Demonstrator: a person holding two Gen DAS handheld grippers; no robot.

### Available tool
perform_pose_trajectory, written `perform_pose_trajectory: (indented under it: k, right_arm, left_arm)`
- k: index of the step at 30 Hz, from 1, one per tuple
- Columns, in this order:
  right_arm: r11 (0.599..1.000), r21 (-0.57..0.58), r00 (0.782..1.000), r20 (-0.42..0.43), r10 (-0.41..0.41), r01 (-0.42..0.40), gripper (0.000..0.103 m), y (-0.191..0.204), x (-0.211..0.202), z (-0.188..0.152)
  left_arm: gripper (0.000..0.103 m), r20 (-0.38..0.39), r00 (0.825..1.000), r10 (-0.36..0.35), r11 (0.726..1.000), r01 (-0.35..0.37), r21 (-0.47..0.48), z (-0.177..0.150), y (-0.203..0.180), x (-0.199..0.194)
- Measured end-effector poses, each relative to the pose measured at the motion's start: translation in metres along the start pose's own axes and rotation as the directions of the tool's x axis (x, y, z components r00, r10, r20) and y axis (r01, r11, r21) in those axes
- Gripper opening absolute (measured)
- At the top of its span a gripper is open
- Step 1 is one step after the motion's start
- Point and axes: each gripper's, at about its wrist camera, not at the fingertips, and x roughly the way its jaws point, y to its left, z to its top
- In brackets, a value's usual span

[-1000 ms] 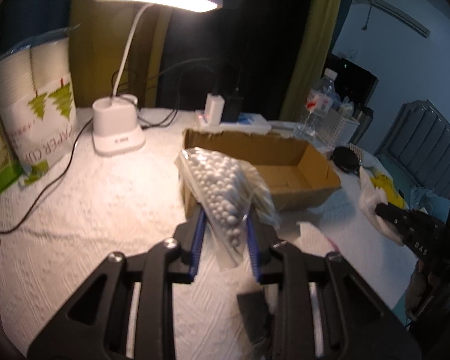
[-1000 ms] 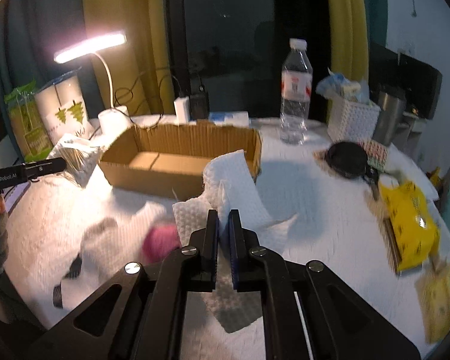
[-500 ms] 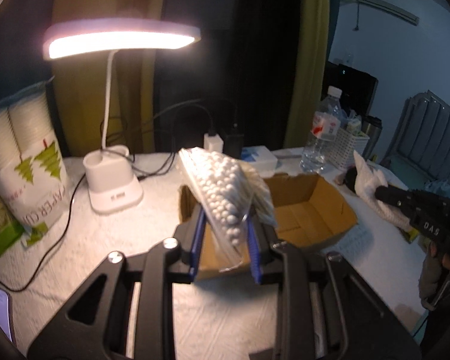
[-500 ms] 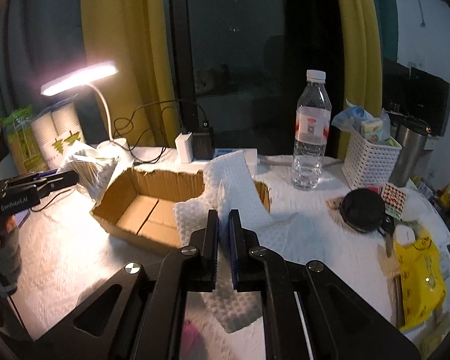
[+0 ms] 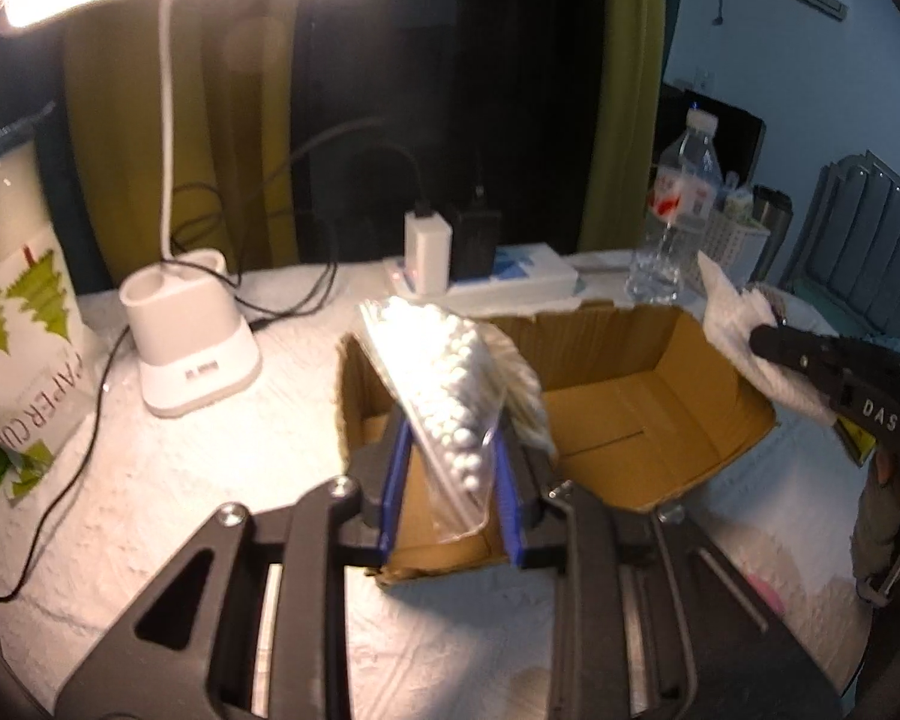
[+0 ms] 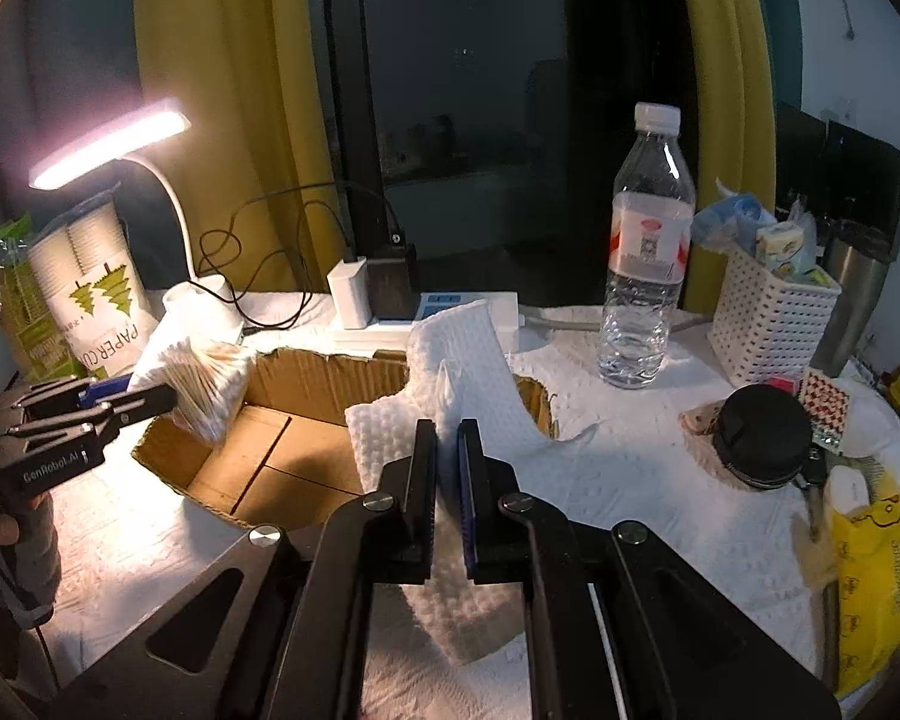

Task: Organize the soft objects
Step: 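Carry the swab bag with the left tool into the box while the right tool drops the paper towel there, then withdraw both open tools from the box back toward the remaining items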

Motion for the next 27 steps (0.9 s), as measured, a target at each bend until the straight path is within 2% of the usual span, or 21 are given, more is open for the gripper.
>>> perform_pose_trajectory:
  k: [6,10,11,13,14,15,18,27]
  right_arm:
    - [1.0,0.012,0.999,-0.046,-0.004,0.005,0.008,-0.002,0.023,-0.006]
    - [1.0,0.028,0.998,-0.061,0.0,0.002,0.009,-0.004,0.027,-0.009]
    - [1.0,0.03,0.998,-0.062,0.003,-0.001,0.012,-0.003,0.026,-0.008]
    - [1.0,0.028,0.998,-0.058,0.002,-0.001,0.021,-0.002,0.023,-0.008]
    - [1.0,0.028,0.998,-0.055,0.003,-0.002,0.03,-0.001,0.021,-0.007]
    - [1.0,0.029,0.999,-0.052,0.005,-0.004,0.037,0.0,0.018,-0.007]
    - [1.0,0.029,0.999,-0.038,0.003,-0.002,0.043,0.002,0.009,-0.005]
    - [1.0,0.013,1.0,0.013,0.001,-0.001,0.047,0.017,-0.034,-0.006]
  left_arm:
    - [0.029,-0.061,0.998,0.001,1.0,-0.001,0.001,-0.008,0.0,0.019]
    - [0.034,-0.07,0.998,0.007,1.0,-0.005,0.016,-0.009,-0.005,0.02]
    - [0.037,-0.068,0.998,0.007,1.0,-0.006,0.017,-0.009,-0.005,0.019]
    - [0.055,-0.063,0.998,0.009,1.0,-0.009,0.008,-0.009,-0.005,0.016]
    - [0.066,-0.051,0.999,0.006,1.0,-0.006,-0.001,-0.008,-0.004,0.013]
    - [0.069,-0.038,0.999,0.002,1.0,-0.002,-0.011,-0.008,-0.003,0.009]
    - [0.069,-0.01,1.0,0.0,1.0,0.0,-0.019,-0.007,-0.004,-0.004]
    - [0.076,0.036,0.999,-0.007,0.999,0.008,-0.036,-0.014,-0.005,-0.042]
